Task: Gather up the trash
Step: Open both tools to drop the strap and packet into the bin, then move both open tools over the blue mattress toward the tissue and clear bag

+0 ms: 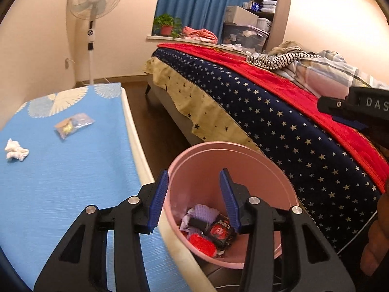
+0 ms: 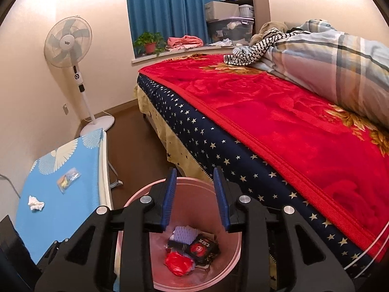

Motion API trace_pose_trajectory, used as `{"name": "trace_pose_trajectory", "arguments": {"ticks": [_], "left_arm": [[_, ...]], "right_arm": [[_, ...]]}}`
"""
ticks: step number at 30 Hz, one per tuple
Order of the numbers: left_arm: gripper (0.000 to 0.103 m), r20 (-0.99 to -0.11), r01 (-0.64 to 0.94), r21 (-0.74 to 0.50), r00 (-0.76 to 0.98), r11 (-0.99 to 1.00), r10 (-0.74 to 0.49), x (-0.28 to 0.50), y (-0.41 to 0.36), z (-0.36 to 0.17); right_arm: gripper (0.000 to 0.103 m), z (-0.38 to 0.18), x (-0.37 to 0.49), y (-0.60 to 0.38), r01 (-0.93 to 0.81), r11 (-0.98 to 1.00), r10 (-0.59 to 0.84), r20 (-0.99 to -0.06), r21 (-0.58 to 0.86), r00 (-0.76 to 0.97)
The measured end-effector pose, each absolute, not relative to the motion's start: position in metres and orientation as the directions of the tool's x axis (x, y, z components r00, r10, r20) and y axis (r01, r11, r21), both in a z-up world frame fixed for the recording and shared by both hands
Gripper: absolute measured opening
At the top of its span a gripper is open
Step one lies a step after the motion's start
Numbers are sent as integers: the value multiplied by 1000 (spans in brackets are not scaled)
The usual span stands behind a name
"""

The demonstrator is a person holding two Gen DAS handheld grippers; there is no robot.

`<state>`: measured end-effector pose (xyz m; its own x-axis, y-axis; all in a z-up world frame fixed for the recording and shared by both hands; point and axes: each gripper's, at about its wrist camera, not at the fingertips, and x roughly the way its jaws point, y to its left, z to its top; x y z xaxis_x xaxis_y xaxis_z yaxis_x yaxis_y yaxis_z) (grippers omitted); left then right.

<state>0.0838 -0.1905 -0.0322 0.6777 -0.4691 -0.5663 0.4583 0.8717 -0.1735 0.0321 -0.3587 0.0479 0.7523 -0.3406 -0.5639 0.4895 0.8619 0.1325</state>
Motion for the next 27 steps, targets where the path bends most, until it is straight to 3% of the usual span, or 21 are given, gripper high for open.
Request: {"name": "trace_pose_trajectory", "arguments": {"ticks": [8,11,15,27], "left_arm": [[44,-510,399,-103,765,911,-393,72,-162,8],[44,-476,354,-138,796,925,-375,74,-138,28],[43,-488,319,-162,797,934,-357,88,-112,45],[43,-478,296,-58,830,954,-286,140,-19,91]], "right_arm": [[33,64,31,-337,420,897,-293,-527,137,798],[33,75,36,-320,373,918,-257,-518,133,816],[33,88,45,-301,313,940,-206,-508,135,836],[33,131,128,-249,40,987,44,-498,156,866]]}}
